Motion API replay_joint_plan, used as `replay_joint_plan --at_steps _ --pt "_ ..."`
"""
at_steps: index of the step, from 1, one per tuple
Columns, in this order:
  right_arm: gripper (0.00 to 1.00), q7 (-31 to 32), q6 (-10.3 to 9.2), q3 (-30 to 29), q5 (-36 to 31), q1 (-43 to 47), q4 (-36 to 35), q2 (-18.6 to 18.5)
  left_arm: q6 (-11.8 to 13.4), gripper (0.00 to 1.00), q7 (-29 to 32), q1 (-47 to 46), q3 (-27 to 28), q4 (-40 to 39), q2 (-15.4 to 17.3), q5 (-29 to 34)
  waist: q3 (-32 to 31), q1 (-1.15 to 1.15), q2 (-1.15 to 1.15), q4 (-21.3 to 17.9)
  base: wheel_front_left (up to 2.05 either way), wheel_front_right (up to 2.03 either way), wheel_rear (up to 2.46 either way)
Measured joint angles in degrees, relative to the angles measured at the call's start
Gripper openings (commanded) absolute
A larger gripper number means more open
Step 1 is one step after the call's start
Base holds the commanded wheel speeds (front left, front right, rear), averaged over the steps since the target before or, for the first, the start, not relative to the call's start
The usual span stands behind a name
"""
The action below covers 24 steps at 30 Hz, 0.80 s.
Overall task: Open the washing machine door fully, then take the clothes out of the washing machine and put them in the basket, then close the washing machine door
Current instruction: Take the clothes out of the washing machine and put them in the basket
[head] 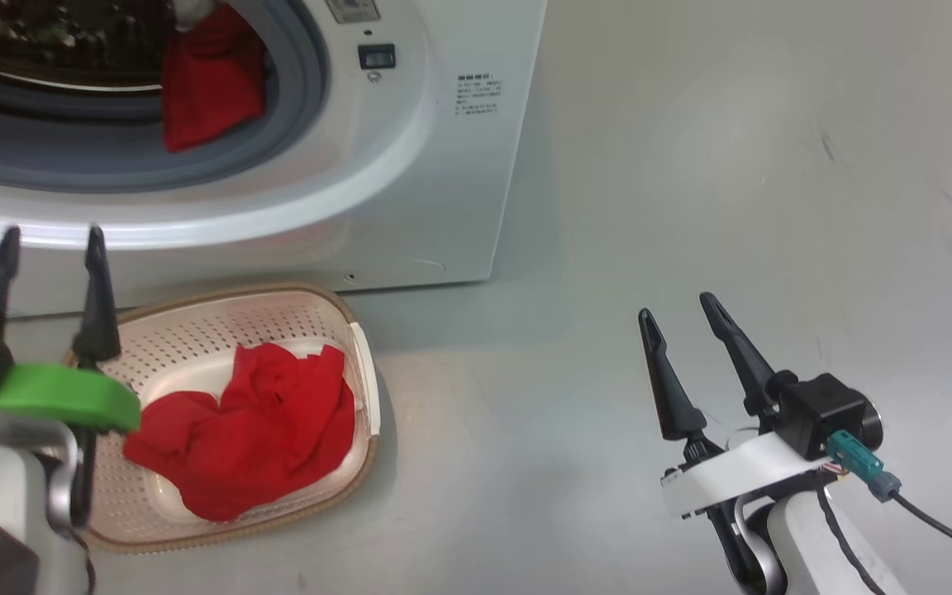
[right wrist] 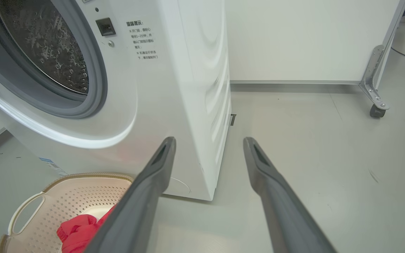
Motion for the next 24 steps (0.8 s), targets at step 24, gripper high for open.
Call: replay_joint_plan --at_steps 24 --pt "1.00 0.00 -1.01 3.91 1.21 -6.52 -0.70 0.00 -0.93 1.00 20.16 -28.02 3.18 11.54 1.54 -10.12 11.08 0.00 0.00 -6.26 0.00 0.00 0.00"
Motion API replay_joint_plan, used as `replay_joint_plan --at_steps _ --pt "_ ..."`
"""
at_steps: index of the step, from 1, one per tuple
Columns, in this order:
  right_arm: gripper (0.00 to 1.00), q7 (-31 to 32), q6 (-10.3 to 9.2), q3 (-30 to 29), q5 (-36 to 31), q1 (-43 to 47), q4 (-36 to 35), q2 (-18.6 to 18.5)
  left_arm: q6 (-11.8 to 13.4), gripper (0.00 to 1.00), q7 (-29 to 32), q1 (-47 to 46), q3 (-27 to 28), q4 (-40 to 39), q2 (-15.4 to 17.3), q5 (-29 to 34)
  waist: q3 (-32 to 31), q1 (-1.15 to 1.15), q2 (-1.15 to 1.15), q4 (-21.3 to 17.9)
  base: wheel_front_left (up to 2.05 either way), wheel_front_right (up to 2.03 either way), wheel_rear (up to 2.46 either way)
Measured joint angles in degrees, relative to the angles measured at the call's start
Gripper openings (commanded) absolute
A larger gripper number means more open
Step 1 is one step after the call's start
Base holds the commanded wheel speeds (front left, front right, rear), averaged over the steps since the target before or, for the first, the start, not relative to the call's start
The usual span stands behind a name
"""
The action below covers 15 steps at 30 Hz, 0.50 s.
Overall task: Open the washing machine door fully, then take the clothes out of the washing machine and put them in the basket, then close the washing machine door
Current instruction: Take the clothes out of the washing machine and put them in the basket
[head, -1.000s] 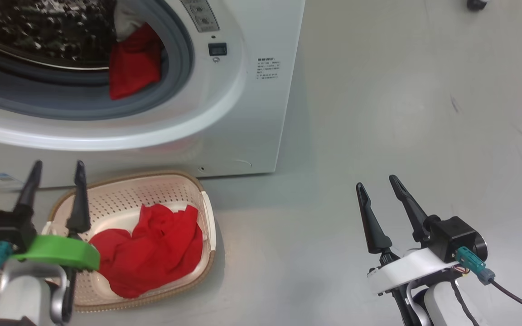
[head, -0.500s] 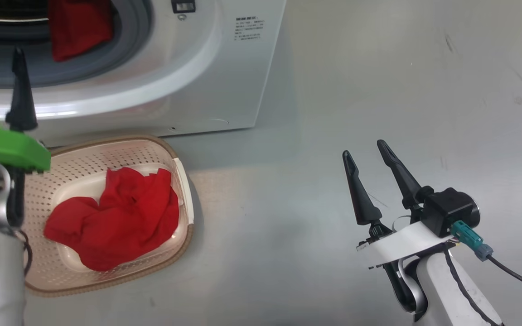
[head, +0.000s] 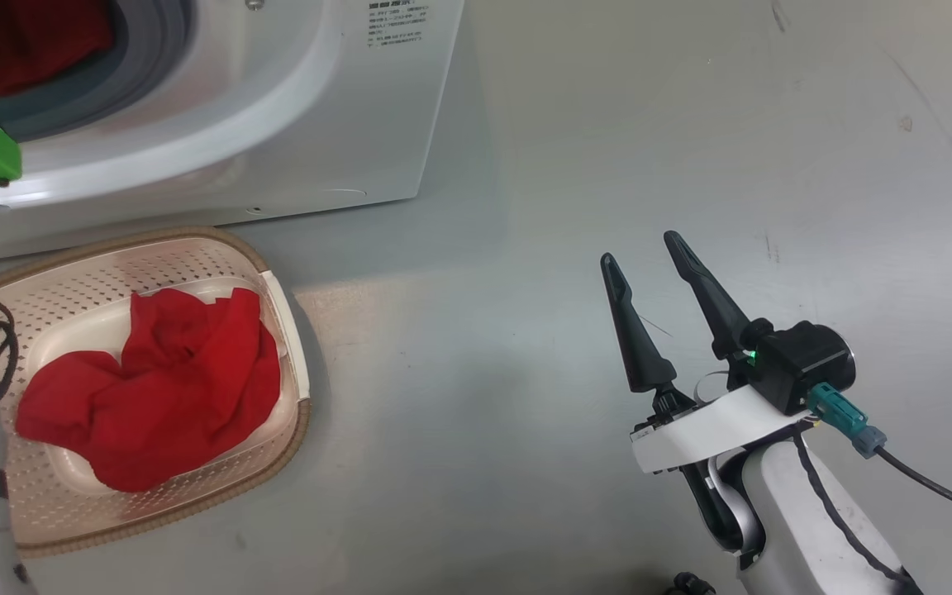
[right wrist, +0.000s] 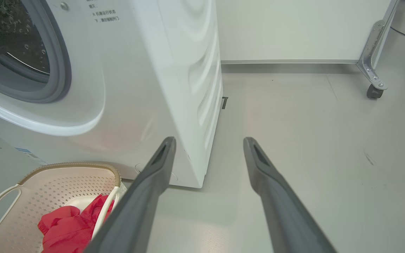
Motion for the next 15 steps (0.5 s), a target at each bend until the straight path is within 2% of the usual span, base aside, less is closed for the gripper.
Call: replay_joint_plan --at_steps 7,15 --pt "1.00 0.00 -0.67 1.24 0.96 -1.19 -0.52 0.01 0.49 1.00 5.42 -5.27 0.15 4.58 0.51 -0.96 1.82 0.00 0.00 -1.51 0.00 0.00 0.00" --pt "1.00 0.00 -1.02 3.04 2.20 -2.64 -0.53 0.02 0.53 1.00 8.21 -9.84 -0.02 8.70 1.29 -0.89 3.34 0.00 0.00 -3.15 0.00 0.00 0.00"
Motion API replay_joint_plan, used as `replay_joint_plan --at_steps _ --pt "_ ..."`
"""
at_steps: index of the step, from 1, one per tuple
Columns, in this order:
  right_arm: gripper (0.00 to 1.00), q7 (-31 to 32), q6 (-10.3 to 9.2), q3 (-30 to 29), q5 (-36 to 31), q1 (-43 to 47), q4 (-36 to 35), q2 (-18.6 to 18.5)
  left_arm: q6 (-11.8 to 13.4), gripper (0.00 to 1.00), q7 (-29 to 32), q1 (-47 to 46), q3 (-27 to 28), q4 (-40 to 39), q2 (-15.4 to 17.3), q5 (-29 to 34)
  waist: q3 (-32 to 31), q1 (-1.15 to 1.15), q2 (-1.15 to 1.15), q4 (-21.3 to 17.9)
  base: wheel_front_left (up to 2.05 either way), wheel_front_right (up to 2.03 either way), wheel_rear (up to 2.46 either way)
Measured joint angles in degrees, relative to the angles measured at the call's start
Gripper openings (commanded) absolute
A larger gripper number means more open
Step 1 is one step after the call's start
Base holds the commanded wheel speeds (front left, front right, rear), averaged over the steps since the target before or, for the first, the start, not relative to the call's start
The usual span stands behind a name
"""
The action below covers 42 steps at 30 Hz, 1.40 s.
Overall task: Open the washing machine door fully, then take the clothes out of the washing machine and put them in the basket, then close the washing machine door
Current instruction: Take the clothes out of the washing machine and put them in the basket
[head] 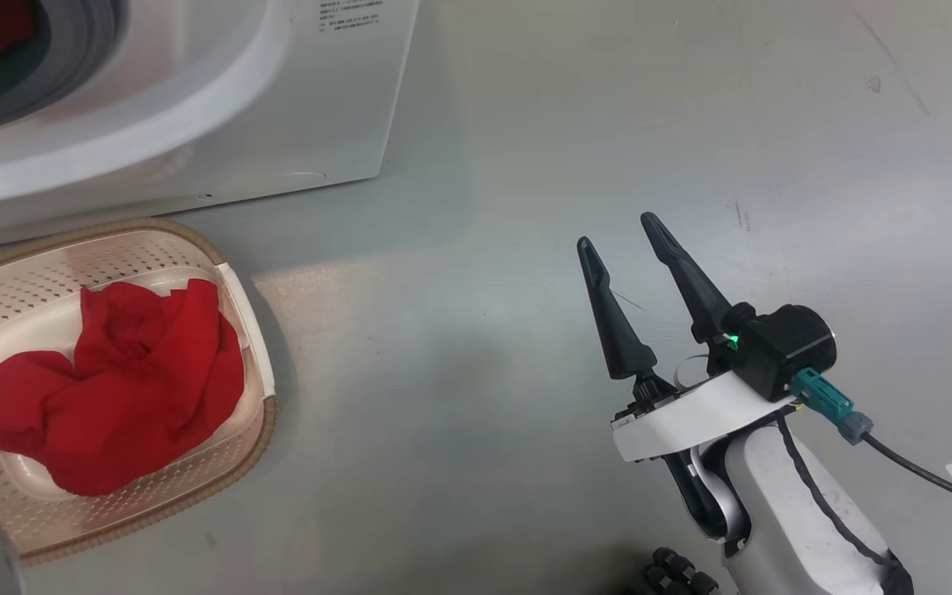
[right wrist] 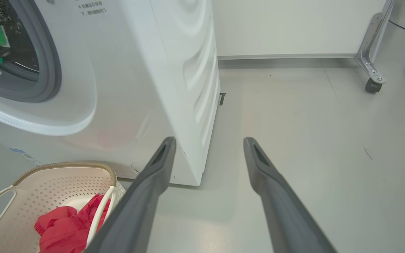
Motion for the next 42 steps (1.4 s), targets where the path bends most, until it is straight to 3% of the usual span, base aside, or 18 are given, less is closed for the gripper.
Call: replay_joint_plan --at_steps 25,26,28,29,42 --pt "1.00 0.00 -2.00 2.10 0.75 -2.04 0.07 0.03 -0.16 1.00 3.26 -7.92 -0.35 10.90 0.56 -1.98 1.56 0.00 0.00 -2.02 0.00 0.00 0.00" --pt "1.00 0.00 -2.00 2.12 0.75 -2.05 0.08 0.03 -0.29 0.96 3.28 -8.05 -0.36 11.16 0.58 -1.98 1.57 0.00 0.00 -2.03 0.00 0.00 0.00" --pt "1.00 0.00 -2.01 2.19 0.75 -2.05 0.13 0.02 -0.66 0.05 3.78 -8.58 -0.45 11.90 0.65 -2.00 1.57 0.00 0.00 -2.03 0.00 0.00 0.00" --pt "1.00 0.00 -2.01 2.24 0.75 -2.07 0.13 0.03 -0.85 0.00 4.00 -8.82 -0.63 12.18 0.67 -2.01 1.58 0.00 0.00 -2.01 0.00 0.00 0.00" --pt "1.00 0.00 -2.58 1.53 0.58 -2.72 1.20 0.01 -2.12 0.00 1.31 -9.44 -2.93 14.94 0.02 -1.69 0.75 0.00 0.00 -0.71 0.00 0.00 0.00"
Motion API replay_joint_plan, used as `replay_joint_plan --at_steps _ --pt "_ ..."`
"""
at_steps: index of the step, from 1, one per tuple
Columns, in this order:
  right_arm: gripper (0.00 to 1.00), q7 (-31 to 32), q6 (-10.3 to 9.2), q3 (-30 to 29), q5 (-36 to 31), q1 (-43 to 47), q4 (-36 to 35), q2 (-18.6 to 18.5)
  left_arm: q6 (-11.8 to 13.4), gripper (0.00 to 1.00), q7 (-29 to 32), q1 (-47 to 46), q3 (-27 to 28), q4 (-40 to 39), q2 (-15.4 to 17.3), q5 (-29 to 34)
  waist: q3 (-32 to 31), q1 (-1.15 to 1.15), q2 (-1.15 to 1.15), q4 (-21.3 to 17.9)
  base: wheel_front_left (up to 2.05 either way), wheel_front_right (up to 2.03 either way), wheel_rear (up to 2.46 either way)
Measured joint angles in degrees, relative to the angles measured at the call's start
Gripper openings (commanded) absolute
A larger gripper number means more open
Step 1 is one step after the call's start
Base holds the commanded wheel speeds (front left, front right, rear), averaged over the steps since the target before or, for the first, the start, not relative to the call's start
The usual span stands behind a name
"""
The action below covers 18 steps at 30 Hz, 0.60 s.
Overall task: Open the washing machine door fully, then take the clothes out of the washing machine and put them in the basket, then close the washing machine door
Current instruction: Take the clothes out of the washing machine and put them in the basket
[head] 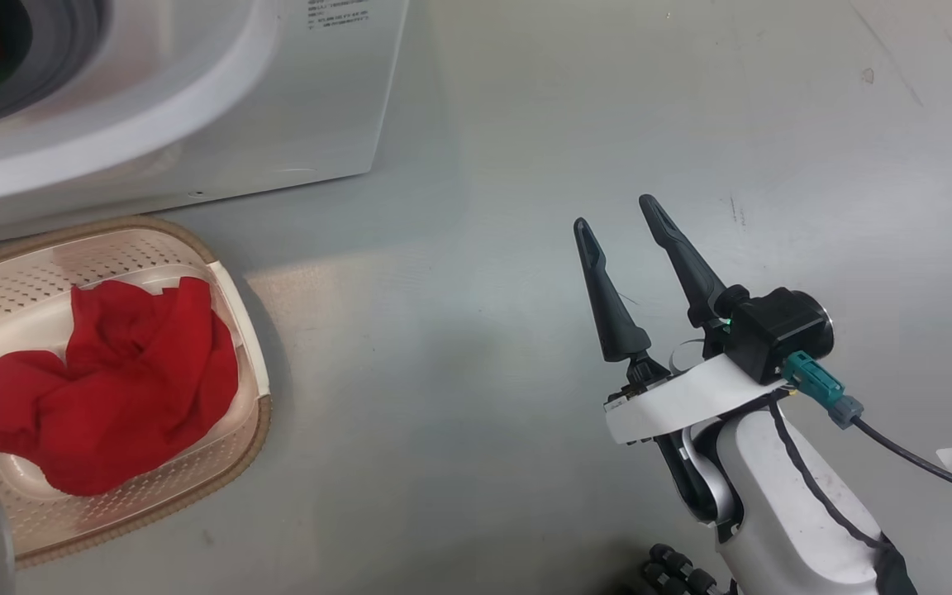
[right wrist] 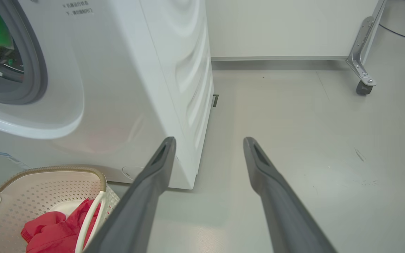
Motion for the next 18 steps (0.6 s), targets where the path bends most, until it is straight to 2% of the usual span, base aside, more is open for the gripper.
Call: replay_joint_plan --at_steps 12,18 --pt "1.00 0.00 0.01 -1.34 -0.48 -0.53 0.70 -0.01 -1.01 0.00 -5.24 0.40 -3.25 1.25 -0.54 0.74 -2.47 0.00 0.00 2.30 0.00 0.00 0.00" --pt "1.00 0.00 0.03 -2.10 -0.70 -0.52 1.42 -0.03 -1.05 0.00 -8.44 3.61 -4.94 2.04 -0.54 1.31 -4.48 0.00 0.00 3.58 0.00 0.00 0.00"
